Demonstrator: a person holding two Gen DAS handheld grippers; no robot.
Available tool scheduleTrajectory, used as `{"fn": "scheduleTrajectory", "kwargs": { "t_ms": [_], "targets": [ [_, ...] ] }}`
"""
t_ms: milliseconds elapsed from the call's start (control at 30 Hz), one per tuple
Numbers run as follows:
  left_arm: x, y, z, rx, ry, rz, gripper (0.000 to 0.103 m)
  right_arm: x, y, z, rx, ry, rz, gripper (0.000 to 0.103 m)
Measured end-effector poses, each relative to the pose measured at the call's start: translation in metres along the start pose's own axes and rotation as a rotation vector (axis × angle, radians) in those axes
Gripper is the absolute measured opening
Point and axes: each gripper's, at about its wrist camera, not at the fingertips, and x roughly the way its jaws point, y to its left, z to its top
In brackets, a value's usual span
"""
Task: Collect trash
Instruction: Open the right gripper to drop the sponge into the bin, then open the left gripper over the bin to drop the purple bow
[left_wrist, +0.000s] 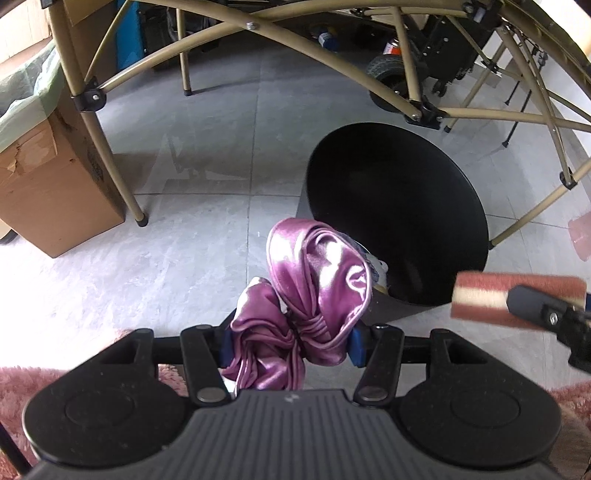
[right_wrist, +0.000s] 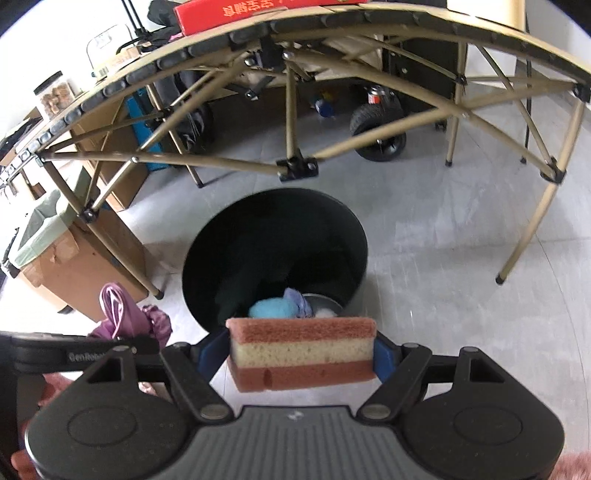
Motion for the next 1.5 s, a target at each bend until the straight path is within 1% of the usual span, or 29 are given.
{"fn": "scheduleTrajectory", "kwargs": {
  "t_ms": [200, 433, 600, 667, 700, 767, 800, 833, 1000, 1100, 1333, 1500],
  "targets": [
    [-0.002, 0.005, 0.003, -0.02, -0.015, 0.011, 0.055, 0.019, 0.013, 0.029, -0.028, -0.027, -0.001, 0.077],
    [0.001, 0.012, 0.007, -0.047, -0.006, 0.025, 0.055, 0.053, 0.026, 0.054, -0.051, -0.024, -0.019, 0.077],
    [0.006, 0.017, 0.012, -0.064, -0.001, 0.045, 0.055, 0.075, 0.027, 0.056, -0.073, 0.023, -0.029, 0.079],
    [0.008, 0.018, 0.013, -0.064, 0.002, 0.047, 0.055, 0.081, 0.026, 0.055, -0.071, 0.051, -0.016, 0.085],
    [0.008, 0.017, 0.013, -0.062, 0.005, 0.048, 0.055, 0.083, 0.025, 0.054, -0.068, 0.058, -0.006, 0.09],
    [0.01, 0.017, 0.013, -0.059, 0.008, 0.048, 0.055, 0.084, 0.024, 0.053, -0.067, 0.062, -0.005, 0.095],
    [0.01, 0.017, 0.013, -0.058, 0.008, 0.048, 0.055, 0.084, 0.023, 0.052, -0.067, 0.063, -0.008, 0.101],
    [0.01, 0.017, 0.014, -0.058, 0.009, 0.048, 0.055, 0.084, 0.022, 0.051, -0.065, 0.064, -0.01, 0.103],
    [0.008, 0.014, 0.014, -0.048, 0.0, 0.042, 0.055, 0.084, 0.019, 0.049, -0.055, 0.073, 0.001, 0.103],
    [0.004, 0.009, 0.016, -0.039, -0.017, 0.032, 0.055, 0.079, 0.016, 0.05, -0.051, 0.063, 0.0, 0.103],
    [-0.012, -0.021, 0.027, 0.038, -0.109, 0.024, 0.055, 0.044, -0.009, 0.06, 0.03, -0.02, -0.012, 0.103],
    [-0.014, -0.047, 0.039, 0.087, -0.127, 0.012, 0.055, 0.017, -0.036, 0.068, 0.092, -0.072, -0.016, 0.103]
  ]
}}
